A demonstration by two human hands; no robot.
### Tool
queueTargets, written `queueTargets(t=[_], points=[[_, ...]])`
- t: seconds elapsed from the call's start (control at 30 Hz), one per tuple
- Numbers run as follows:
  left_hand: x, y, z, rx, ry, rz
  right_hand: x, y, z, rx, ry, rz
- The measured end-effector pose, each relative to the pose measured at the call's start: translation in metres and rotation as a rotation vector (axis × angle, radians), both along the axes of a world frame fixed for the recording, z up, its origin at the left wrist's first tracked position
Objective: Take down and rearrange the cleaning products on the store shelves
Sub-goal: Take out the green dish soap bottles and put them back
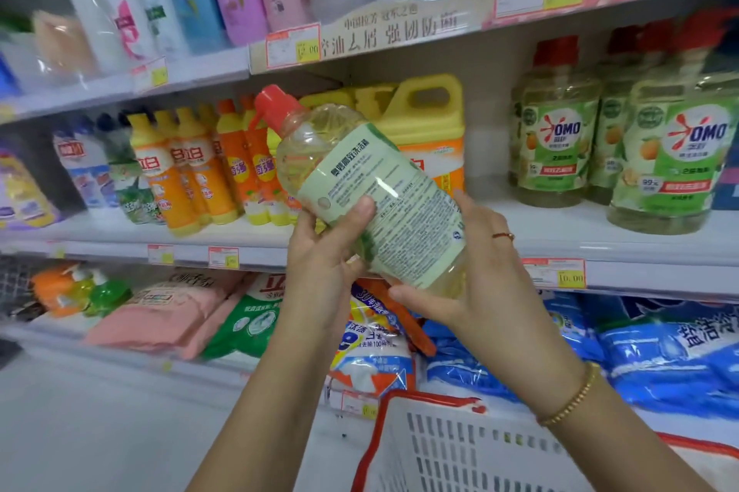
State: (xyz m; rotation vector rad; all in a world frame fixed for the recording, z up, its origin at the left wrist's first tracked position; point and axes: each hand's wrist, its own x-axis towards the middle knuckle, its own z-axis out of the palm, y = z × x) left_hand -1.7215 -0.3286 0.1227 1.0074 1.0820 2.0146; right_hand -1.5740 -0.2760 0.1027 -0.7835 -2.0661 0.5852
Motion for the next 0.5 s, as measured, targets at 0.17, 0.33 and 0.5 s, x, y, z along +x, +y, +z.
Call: queueTargets(t=[0.17, 0.33, 0.5], points=[[0.011, -0.009, 0.011, 0.038, 0.096, 0.064, -0.010, -0.008, 0.004, 0.138, 0.040, -0.014], [0.007, -0.013, 0.014, -0.071, 0.220, -0.056, 0.002, 0.002, 0.007, 0.112, 0.099, 0.036], [-0.012, -0.008, 0.017, -0.148, 0.282, -0.254, 0.022, 0.010, -0.002, -0.703, 0.376, 0.623]])
